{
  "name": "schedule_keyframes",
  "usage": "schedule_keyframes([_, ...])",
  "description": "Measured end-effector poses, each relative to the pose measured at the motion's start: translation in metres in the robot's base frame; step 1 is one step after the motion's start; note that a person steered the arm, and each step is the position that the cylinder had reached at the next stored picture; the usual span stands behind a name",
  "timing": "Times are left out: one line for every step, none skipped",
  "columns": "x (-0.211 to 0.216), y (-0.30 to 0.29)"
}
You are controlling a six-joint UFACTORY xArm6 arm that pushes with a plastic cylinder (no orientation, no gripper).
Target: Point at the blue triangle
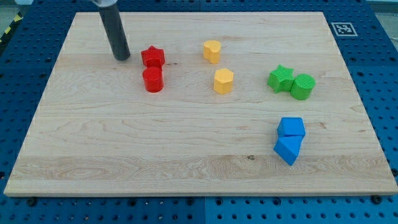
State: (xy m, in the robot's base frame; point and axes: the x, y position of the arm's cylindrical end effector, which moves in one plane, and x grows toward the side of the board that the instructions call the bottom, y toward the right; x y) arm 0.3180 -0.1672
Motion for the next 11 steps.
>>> schedule_keyframes([-0.05, 0.043])
schedule_keyframes([-0.066, 0.117])
schedule_keyframes([-0.058, 0.194])
schedule_keyframes([-0.021, 0.265])
schedule_keyframes([0.035, 0.334])
schedule_keyframes([0.079, 0.399])
schedule_keyframes([0.126, 0.409])
schedule_keyframes([0.193, 0.409])
schedule_keyframes([0.253, 0.409])
schedule_keyframes([0.284, 0.398])
schedule_keyframes([0.286, 0.364])
